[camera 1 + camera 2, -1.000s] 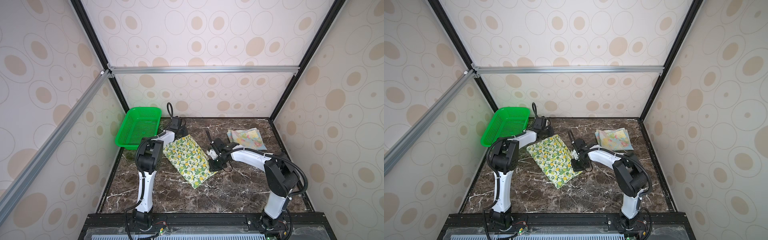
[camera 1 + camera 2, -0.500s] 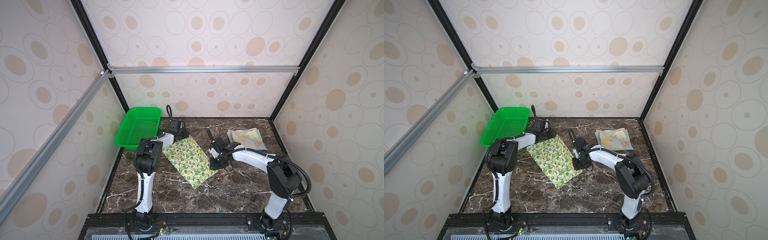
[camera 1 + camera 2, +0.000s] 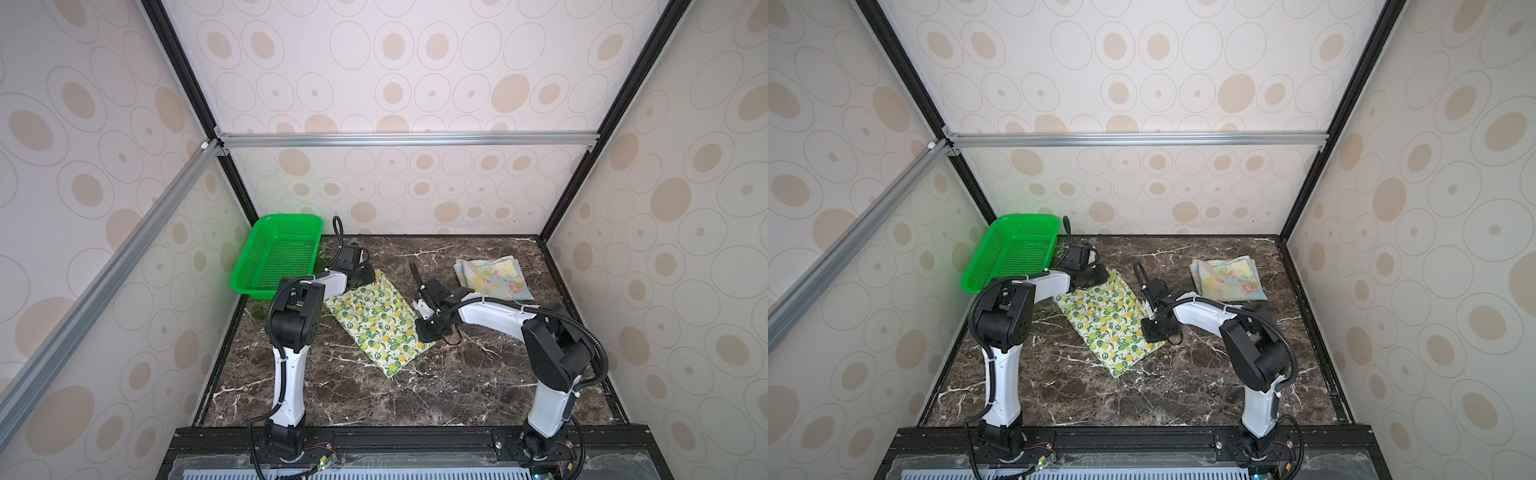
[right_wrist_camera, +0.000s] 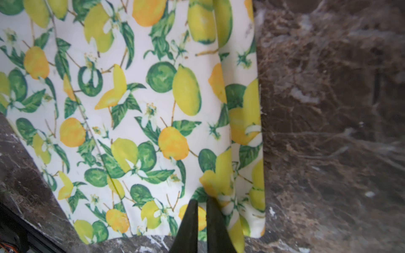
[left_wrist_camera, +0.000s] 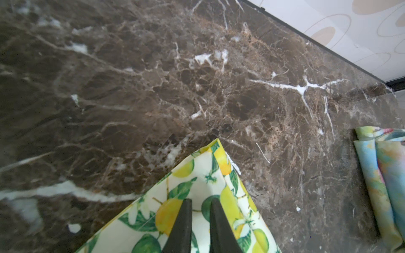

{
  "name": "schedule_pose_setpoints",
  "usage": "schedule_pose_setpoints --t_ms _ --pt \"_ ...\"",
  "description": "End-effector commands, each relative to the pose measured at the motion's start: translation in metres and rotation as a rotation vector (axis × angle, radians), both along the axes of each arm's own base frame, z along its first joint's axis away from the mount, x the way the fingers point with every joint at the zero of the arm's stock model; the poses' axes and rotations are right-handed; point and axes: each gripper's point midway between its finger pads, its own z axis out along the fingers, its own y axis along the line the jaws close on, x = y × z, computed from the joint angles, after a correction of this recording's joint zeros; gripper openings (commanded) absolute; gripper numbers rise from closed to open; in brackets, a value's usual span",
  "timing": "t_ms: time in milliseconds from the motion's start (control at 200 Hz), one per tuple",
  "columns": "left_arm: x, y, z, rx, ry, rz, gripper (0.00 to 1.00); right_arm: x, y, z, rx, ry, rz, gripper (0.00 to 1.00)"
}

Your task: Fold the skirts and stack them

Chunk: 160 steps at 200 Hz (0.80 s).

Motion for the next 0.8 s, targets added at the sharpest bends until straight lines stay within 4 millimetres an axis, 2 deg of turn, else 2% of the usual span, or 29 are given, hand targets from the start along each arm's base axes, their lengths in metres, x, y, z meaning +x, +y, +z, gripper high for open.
schedule_pose_setpoints --t_ms 0,320,490,570,650,715,795 --pt "-0.003 0.000 0.007 -0.009 -0.018 -0.006 0.16 -0.003 -0.013 -0.014 -0.050 0.021 -0.024 0.11" --pt "-0.037 0.005 -0.005 -0.038 0.038 0.006 0.17 0.006 -0.048 -0.028 -0.144 0.007 -0.025 0.11" --pt "-0.068 0.008 -0.006 -0.046 0.073 0.013 0.16 0.022 -0.074 -0.028 -0.218 -0.038 -0.016 0.11" --pt "-0.085 0.013 -0.003 -0.033 0.084 0.018 0.16 0.034 -0.079 -0.019 -0.227 -0.074 -0.027 0.11" --pt "-0.099 0.020 0.006 -0.018 0.080 0.028 0.17 0.041 -0.074 0.002 -0.199 -0.114 -0.040 0.12" --pt "-0.107 0.027 0.015 0.017 0.078 0.033 0.18 0.040 -0.063 0.021 -0.146 -0.136 -0.045 0.12" --pt "-0.115 0.035 0.027 0.066 0.077 0.034 0.18 0.029 -0.048 0.038 -0.100 -0.147 -0.025 0.12"
